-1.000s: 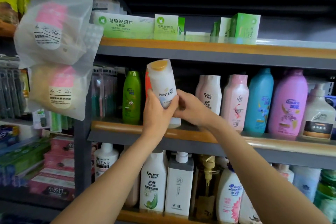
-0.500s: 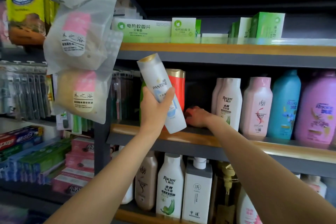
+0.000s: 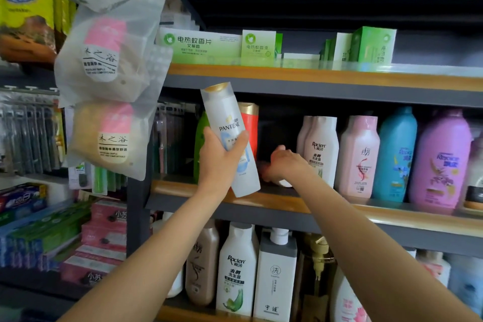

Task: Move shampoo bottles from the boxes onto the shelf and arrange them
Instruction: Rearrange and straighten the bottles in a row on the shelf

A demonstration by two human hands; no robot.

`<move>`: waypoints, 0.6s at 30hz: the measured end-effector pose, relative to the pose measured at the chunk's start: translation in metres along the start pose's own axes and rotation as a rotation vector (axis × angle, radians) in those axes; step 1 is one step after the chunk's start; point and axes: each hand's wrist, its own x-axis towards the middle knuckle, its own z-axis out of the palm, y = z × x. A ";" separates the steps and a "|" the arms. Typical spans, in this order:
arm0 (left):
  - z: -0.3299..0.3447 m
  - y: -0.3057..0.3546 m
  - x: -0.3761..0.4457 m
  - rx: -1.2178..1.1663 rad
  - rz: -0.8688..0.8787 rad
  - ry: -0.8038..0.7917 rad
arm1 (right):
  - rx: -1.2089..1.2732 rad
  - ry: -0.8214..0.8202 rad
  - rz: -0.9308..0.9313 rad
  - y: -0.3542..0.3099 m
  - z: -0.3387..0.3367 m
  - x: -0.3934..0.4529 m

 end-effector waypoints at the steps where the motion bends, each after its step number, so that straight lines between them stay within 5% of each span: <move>1: -0.001 0.000 0.000 0.007 0.003 0.003 | 0.002 0.035 -0.022 0.002 -0.005 -0.006; 18: 0.012 -0.002 -0.012 0.045 -0.004 -0.047 | 0.592 0.319 -0.123 0.033 -0.002 -0.072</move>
